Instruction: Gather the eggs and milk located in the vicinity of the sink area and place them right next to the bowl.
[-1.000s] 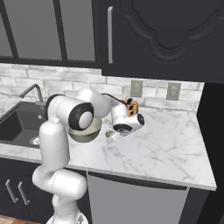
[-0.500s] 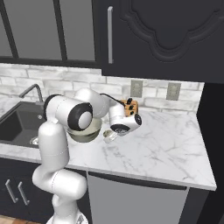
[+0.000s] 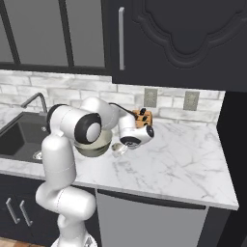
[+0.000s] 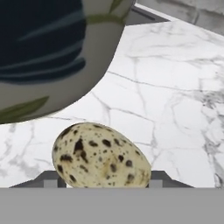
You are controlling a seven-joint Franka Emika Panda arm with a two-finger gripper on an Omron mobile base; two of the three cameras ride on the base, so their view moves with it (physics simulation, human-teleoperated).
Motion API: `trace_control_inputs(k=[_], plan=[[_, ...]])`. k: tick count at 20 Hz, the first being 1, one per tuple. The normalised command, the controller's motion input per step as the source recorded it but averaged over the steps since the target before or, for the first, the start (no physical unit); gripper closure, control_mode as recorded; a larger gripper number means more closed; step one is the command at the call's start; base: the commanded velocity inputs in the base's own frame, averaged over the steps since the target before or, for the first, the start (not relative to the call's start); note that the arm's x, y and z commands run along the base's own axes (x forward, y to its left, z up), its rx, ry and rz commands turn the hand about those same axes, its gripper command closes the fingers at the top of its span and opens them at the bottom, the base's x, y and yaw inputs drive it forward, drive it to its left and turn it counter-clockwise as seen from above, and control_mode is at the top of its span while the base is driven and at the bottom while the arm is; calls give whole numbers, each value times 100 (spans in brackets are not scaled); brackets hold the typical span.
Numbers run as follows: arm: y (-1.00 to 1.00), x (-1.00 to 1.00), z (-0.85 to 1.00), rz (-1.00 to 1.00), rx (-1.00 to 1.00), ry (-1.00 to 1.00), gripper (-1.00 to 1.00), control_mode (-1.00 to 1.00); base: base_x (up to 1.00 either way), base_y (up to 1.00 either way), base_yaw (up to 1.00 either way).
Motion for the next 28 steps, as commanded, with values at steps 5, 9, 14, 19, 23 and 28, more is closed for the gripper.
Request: trace_control_inputs(k=[5, 9, 14, 19, 23, 28], plan=[[18, -2, 0, 0, 0, 0, 100, -100, 0, 0, 0], [9, -4, 0, 0, 0, 0, 100, -100, 0, 0, 0], [3, -18, 0, 0, 0, 0, 100, -100, 0, 0, 0], [0, -30, 0, 0, 0, 0, 100, -100, 0, 0, 0], [0, -24, 0, 0, 0, 0, 100, -100, 0, 0, 0], [0, -4, 0, 0, 0, 0, -100, -100, 0, 0, 0]])
